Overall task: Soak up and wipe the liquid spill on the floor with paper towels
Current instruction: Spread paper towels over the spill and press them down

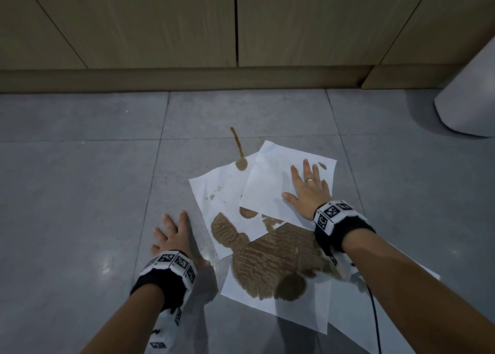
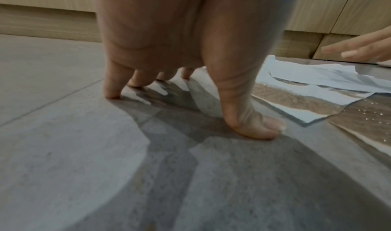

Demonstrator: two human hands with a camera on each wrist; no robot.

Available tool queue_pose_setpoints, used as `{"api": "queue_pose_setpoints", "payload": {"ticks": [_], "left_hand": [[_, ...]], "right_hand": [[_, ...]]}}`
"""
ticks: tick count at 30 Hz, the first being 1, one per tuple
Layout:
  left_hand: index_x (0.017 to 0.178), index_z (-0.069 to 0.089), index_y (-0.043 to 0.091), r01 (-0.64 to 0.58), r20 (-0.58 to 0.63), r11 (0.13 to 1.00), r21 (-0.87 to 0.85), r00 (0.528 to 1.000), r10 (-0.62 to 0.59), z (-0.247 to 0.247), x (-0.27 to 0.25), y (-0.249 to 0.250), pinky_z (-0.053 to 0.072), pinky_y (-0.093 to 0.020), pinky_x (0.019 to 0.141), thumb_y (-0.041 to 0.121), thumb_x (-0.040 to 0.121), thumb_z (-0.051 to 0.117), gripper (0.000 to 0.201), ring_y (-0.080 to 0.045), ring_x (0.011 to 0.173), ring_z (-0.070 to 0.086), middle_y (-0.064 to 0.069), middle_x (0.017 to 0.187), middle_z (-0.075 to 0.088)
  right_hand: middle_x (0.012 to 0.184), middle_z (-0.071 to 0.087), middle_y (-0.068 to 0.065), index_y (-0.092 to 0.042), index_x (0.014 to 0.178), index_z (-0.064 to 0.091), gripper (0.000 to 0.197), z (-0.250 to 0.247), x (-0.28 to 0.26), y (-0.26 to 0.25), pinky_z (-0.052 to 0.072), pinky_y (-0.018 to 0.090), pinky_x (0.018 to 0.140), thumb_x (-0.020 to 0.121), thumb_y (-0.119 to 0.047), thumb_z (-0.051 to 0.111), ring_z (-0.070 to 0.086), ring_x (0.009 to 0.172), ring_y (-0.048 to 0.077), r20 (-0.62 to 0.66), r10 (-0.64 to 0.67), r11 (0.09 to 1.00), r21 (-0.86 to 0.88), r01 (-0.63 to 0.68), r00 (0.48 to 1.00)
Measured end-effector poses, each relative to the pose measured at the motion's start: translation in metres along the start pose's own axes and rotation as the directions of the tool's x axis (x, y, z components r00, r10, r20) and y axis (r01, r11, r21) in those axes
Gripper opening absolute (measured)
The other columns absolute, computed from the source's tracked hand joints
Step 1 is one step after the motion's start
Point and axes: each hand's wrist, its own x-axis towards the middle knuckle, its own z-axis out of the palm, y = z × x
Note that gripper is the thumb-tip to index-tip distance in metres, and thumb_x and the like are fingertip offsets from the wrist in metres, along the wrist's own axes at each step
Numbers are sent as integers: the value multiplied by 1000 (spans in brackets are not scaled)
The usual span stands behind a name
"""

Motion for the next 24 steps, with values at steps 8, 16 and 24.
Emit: {"api": "queue_pose_setpoints", "payload": {"ticks": [8, 16, 24], "left_hand": [[146, -16, 24, 3, 14, 1000, 1, 1000, -3, -2, -1, 1, 15, -55, 113, 42, 63, 83, 130, -44, 141, -10, -15, 152, -25], [146, -17, 24, 11, 49, 1000, -5, 999, -10, -7, -4, 2, 14, -54, 114, 38, 65, 82, 129, -42, 141, -13, -13, 151, -29], [146, -18, 24, 14, 62, 1000, 2, 998, -14, -8, -3, 2, 14, -55, 114, 37, 65, 83, 130, -42, 141, -13, -13, 151, -30]], "right_hand": [[149, -38, 3, -29, 144, -26, 69, 21, 18, -16, -7, 49, 115, 96, -56, 17, -28, 141, 26, 135, -111, 979, -153, 131, 985], [150, -37, 5, -29, 144, -26, 68, 31, 22, -23, -10, 53, 114, 95, -58, 11, -27, 141, 29, 182, -97, 965, -224, 138, 978], [154, -28, 6, -29, 148, -15, 71, 19, 23, -32, -7, 58, 112, 94, -60, 20, -21, 143, 31, 190, -68, 968, -225, 111, 979]]}}
